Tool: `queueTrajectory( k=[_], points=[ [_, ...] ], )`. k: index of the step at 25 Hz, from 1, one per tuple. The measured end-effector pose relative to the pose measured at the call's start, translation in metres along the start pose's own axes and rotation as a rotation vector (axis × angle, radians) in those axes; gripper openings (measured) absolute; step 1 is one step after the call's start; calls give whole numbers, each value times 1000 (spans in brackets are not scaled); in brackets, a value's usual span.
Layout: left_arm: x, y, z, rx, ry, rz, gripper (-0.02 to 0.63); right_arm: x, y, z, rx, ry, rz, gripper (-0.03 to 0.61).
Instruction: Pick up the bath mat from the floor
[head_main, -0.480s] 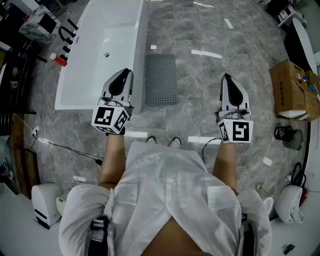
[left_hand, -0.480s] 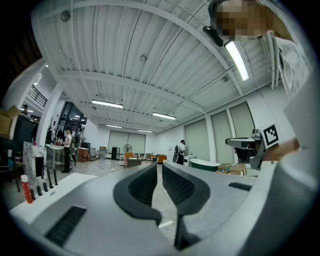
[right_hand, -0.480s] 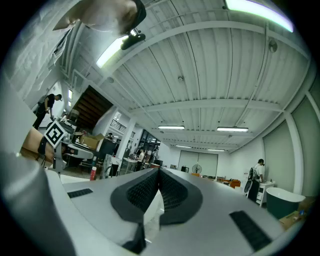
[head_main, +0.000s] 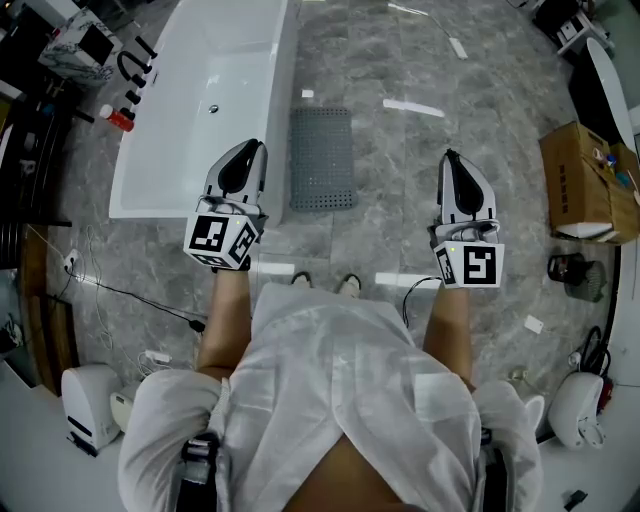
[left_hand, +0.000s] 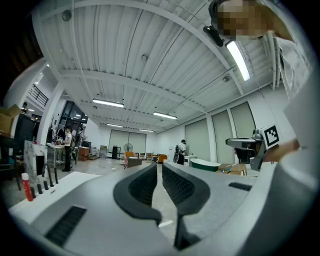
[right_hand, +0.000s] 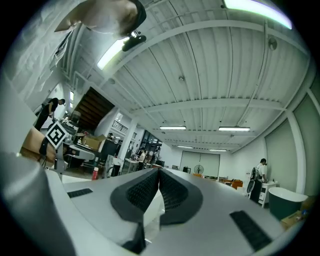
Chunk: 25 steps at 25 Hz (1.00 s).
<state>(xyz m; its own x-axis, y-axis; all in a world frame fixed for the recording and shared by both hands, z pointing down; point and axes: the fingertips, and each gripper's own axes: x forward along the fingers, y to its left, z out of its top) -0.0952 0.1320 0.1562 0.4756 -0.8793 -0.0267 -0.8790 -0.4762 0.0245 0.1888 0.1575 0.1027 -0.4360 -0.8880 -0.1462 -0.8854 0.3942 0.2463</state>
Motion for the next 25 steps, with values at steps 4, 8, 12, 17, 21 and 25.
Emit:
queueTrajectory(
  k=[4,8,12,17,21,25],
  points=[
    [-1,-1,-1,-4,-1,6,40,-1,2,-2,-25,3,2,28],
    [1,-5,-3,-5,2,3,40,-2,3,-6,-39,14,13,29],
    [2,-11,-8,-11,12,-1,40,-4,3,-11,-50,29,22,29],
    [8,-20,-19,-21,29,-3,40,-8,-3,-22,-27,45,32,29],
    [13,-28,-31,-29,51,-13,40,-10,-5,-38,0,73,48,29],
    [22,-37,-52,-41,91,-33,40,-8,-3,-62,38,105,79,29]
  ],
)
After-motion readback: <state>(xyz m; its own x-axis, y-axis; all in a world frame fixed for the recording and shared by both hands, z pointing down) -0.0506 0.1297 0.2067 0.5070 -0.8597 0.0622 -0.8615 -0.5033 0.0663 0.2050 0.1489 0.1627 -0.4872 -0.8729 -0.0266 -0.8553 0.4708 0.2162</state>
